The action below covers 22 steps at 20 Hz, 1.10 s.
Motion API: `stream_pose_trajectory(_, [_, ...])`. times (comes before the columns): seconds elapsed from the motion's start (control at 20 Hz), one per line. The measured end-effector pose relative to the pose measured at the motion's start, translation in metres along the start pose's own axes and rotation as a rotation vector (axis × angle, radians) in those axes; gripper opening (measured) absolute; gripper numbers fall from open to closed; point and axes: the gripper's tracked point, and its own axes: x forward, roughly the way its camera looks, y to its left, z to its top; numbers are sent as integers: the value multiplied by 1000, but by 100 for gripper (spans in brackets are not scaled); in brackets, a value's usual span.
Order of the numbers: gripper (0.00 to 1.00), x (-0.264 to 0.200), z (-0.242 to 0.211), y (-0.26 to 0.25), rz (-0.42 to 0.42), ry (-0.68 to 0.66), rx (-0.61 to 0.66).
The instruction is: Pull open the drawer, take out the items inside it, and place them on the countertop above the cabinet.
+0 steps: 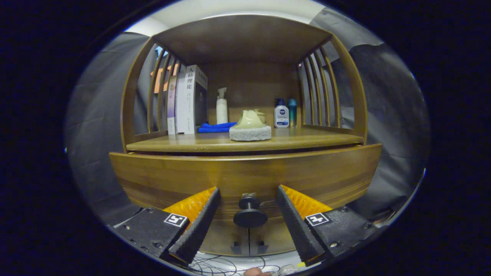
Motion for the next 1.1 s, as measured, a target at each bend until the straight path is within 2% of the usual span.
stream_pose_trajectory(0.35, [97, 28, 9, 1, 8, 4, 6])
stream_pose_trajectory(1.1, [97, 29, 7, 1, 7, -10, -2])
